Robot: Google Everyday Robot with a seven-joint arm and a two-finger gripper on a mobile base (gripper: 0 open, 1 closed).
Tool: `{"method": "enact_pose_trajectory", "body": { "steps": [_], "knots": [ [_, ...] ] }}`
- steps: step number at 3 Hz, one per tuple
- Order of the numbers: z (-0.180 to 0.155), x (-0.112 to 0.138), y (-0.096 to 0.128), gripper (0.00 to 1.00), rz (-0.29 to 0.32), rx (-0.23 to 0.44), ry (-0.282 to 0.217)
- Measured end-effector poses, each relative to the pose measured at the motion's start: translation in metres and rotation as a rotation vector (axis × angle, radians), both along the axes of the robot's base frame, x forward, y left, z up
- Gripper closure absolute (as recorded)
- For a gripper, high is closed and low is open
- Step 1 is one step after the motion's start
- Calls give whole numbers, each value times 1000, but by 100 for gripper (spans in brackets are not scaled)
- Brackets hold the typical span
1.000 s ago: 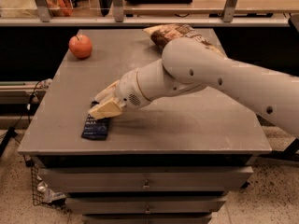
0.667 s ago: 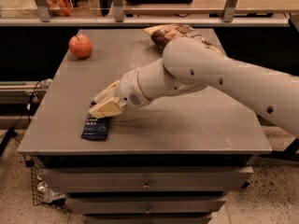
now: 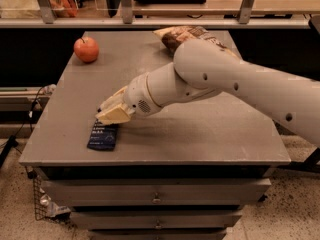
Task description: Move rxbar blueberry near brown chip bag
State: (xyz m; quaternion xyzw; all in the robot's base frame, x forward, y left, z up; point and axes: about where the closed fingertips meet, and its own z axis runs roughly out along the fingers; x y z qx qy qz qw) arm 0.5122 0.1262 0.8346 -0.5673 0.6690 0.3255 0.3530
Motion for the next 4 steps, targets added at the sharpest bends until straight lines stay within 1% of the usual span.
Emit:
{"method": "enact_pose_trajectory", "body": {
  "steps": [3, 4],
  "knots": [
    [1, 0, 0, 100, 0, 0, 0],
    [1, 0, 0, 80, 0, 0, 0]
  ]
}}
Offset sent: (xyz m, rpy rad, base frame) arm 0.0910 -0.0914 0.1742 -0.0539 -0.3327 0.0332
